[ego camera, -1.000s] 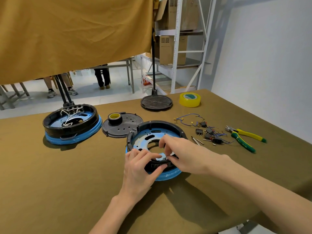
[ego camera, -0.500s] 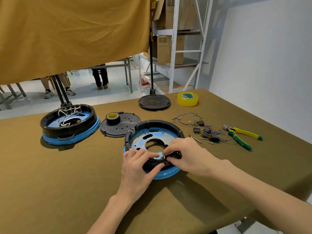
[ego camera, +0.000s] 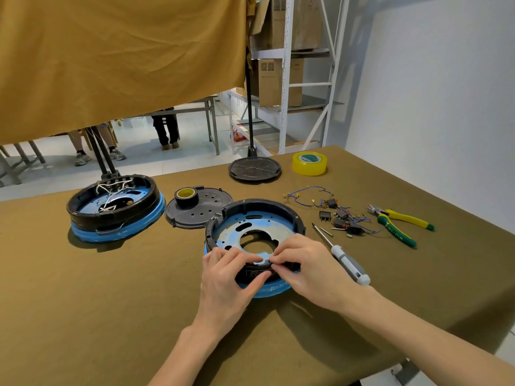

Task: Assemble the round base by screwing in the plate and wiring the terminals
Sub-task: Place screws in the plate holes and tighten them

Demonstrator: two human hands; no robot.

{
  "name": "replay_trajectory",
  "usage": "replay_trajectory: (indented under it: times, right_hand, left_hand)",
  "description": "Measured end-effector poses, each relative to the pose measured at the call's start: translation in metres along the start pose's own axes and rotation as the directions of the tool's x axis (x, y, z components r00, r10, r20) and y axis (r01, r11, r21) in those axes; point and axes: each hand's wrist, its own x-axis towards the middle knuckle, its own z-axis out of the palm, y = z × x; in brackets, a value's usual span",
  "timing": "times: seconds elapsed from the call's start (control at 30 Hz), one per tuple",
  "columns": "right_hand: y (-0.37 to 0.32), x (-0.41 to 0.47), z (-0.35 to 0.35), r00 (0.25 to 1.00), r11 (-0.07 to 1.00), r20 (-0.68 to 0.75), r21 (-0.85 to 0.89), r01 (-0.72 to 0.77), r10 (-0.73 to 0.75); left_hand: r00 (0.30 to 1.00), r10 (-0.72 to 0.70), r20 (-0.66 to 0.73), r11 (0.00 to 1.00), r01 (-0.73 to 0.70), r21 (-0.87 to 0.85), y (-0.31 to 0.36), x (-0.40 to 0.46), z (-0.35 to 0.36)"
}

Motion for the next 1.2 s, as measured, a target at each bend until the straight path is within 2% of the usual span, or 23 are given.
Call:
replay_trajectory:
  times: [0.1, 0.17, 0.33, 0.53, 0.73, 0.87, 0.97, 1.2]
  right_hand:
    - [-0.001, 0.008, 0.002, 0.987, 0.983, -0.029, 0.108, -0.151, 0.155]
    - [-0.001, 0.015, 0.002, 0.978, 0.972, -0.003, 0.111, -0.206, 0.208]
    - [0.002, 0.015, -0.003, 0.977, 0.983, 0.178, 0.12, -0.138, 0.115]
    - [0.007, 0.014, -0.002, 0.983, 0.979, 0.117, 0.132, -0.156, 0.14]
    - [0.011, 0.013, -0.001, 0.982, 0.978, 0.122, 0.138, -0.158, 0.142]
    - [0.014, 0.017, -0.002, 0.97, 0.936, 0.014, 0.26, -0.238, 0.243]
    - [0.017, 0.017, -0.001, 0.968, 0.927, 0.062, 0.278, -0.251, 0.244]
    - [0.02, 0.014, 0.002, 0.974, 0.94, 0.128, 0.264, -0.215, 0.187]
  left_hand:
    - [1.0, 0.003, 0.001, 1.0, -0.003, 0.004, -0.001, 0.0, 0.001]
    - [1.0, 0.004, 0.0, 1.0, -0.004, 0.007, -0.001, 0.0, 0.001]
    - [1.0, 0.011, 0.0, 1.0, -0.011, 0.01, -0.001, -0.001, 0.0]
    - [1.0, 0.01, 0.005, 1.0, -0.01, 0.014, -0.003, 0.0, 0.001]
    - [1.0, 0.026, -0.01, 1.0, -0.026, 0.018, -0.004, -0.001, 0.003]
    - [0.994, 0.104, -0.024, 0.993, -0.103, 0.054, -0.008, -0.001, 0.004]
    - [0.983, 0.182, -0.011, 0.982, -0.182, 0.052, -0.011, 0.004, 0.005]
    - [0.989, 0.147, 0.032, 0.981, -0.142, -0.131, -0.018, 0.025, -0.003]
